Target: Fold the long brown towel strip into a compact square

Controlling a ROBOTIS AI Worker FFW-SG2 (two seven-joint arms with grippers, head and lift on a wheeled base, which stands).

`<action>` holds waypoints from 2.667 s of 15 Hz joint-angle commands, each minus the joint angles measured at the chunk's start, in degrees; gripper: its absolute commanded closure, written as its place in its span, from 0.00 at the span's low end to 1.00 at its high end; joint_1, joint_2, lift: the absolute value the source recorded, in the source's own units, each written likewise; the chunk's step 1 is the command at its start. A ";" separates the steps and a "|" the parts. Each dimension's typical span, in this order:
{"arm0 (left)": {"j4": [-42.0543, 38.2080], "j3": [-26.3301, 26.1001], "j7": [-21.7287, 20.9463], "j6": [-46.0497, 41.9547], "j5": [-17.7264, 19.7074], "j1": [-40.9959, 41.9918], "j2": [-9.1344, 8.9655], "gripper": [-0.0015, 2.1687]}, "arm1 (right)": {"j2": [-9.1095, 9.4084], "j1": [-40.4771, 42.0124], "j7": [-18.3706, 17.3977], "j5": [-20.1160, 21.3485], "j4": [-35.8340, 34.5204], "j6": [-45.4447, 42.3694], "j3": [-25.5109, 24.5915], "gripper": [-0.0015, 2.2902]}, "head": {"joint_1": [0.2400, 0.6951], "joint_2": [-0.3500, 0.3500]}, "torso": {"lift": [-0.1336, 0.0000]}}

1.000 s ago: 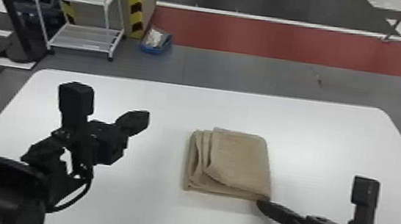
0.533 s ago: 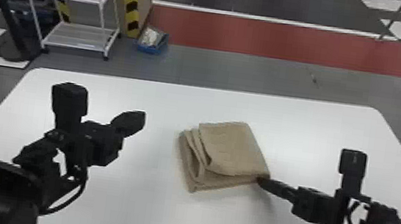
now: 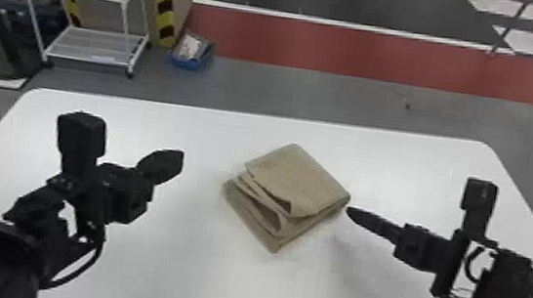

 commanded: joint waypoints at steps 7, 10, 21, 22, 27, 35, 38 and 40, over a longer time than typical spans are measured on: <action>18.60 -4.66 -7.80 -10.79 -0.15 -9.99 -0.25 0.97 | 0.05 12.23 8.72 -11.57 -4.65 -5.62 -18.10 0.94 | 1.00 0.25 | 0.07; 25.45 -7.29 -13.95 -12.02 -0.06 -14.29 -1.48 0.97 | 0.05 14.25 8.89 -13.59 -7.99 -4.74 -19.95 0.94 | 1.00 0.19 | 0.07; 32.48 -11.07 -13.25 -15.00 -2.44 -18.86 -2.97 0.97 | 0.05 16.28 10.30 -16.84 -10.19 -4.22 -20.65 0.94 | 1.00 0.06 | 0.07; 32.92 -11.07 -12.55 -15.18 -3.67 -19.13 -2.97 0.97 | 0.05 16.54 10.30 -17.11 -10.45 -4.22 -20.65 0.94 | 1.00 0.07 | 0.07; 32.75 -11.34 -10.35 -14.83 -9.20 -18.51 -2.97 0.97 | 0.05 17.16 10.65 -18.51 -10.98 -4.39 -20.65 0.94 | 1.00 0.10 | 0.07; 26.77 -10.28 -11.58 -7.09 -8.24 -14.20 -2.53 0.97 | 0.05 17.51 10.91 -19.66 -11.33 -4.22 -21.26 0.94 | 1.00 0.12 | 0.07; 20.97 -10.28 -12.72 -3.40 -6.21 -10.43 -2.53 0.97 | 0.05 17.24 10.91 -20.10 -10.81 -4.22 -21.70 0.94 | 1.00 0.09 | 0.07; 16.84 -10.28 -13.34 0.46 -5.07 -8.05 -2.44 0.97 | 0.05 16.80 10.91 -20.01 -10.28 -4.04 -21.70 0.94 | 1.00 0.06 | 0.07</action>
